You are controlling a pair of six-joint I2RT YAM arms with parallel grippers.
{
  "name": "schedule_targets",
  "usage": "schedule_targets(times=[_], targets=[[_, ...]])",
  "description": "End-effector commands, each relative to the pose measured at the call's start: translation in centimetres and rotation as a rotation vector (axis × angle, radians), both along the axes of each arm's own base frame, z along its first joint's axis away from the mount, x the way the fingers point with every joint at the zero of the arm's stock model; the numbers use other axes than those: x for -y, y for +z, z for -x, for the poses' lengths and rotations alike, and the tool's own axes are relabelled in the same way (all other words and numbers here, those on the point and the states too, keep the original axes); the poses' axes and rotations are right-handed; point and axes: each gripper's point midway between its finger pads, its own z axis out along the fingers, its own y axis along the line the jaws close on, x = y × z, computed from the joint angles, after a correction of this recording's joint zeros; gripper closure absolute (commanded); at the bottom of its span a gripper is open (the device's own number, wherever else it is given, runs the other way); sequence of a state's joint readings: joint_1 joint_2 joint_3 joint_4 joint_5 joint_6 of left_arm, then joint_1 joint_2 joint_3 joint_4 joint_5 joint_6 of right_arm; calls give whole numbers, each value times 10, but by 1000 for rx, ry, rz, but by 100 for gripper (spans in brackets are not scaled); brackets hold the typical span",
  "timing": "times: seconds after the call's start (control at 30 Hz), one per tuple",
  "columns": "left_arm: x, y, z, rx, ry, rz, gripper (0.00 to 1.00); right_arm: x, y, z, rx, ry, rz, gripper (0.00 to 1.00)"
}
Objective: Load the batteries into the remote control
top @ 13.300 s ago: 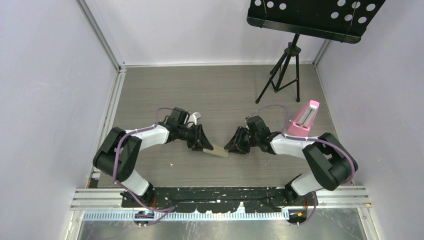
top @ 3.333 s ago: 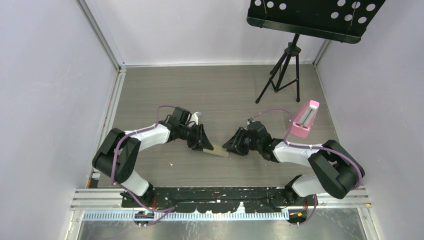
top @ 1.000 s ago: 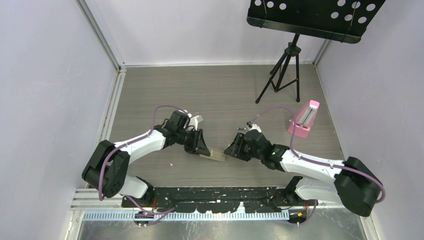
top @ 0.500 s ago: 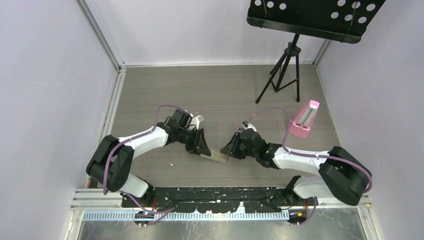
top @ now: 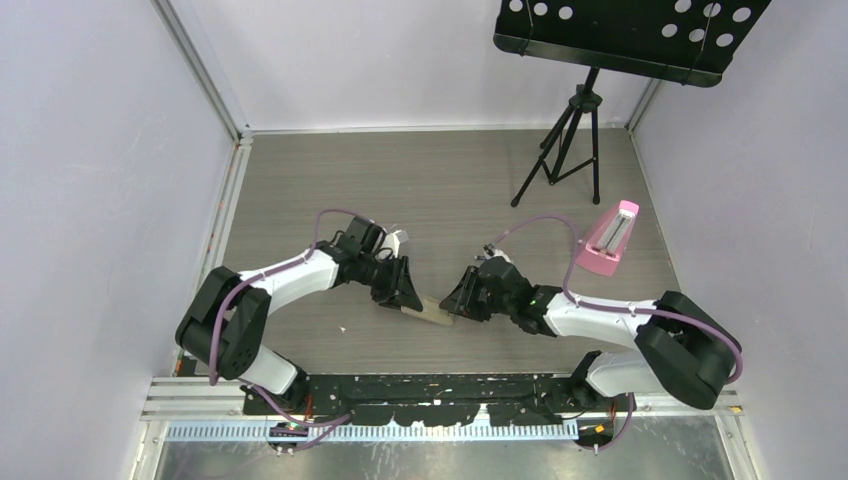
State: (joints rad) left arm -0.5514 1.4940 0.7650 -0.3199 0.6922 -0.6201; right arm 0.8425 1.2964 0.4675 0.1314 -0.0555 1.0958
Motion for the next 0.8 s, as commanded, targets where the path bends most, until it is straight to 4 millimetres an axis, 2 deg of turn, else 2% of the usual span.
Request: schedule_targets(times=[0.0, 0.1, 0.27, 0.53, 0.77], targets=[[-29, -37, 6, -35, 35, -206, 100, -8, 10, -5, 6, -2, -16, 59], [-29, -38, 6, -36, 33, -206, 100, -7, 9, -5, 3, -4, -11, 54], [-26, -37, 6, -34, 29, -190, 100, -14, 6, -6, 1, 8, -34, 53], [-22, -32, 6, -30, 20, -160, 100, -19, 10, -9, 14, 14, -45, 63], [-24, -33, 4, -21, 37, -168, 100, -17, 17, -6, 6, 16, -47, 64]])
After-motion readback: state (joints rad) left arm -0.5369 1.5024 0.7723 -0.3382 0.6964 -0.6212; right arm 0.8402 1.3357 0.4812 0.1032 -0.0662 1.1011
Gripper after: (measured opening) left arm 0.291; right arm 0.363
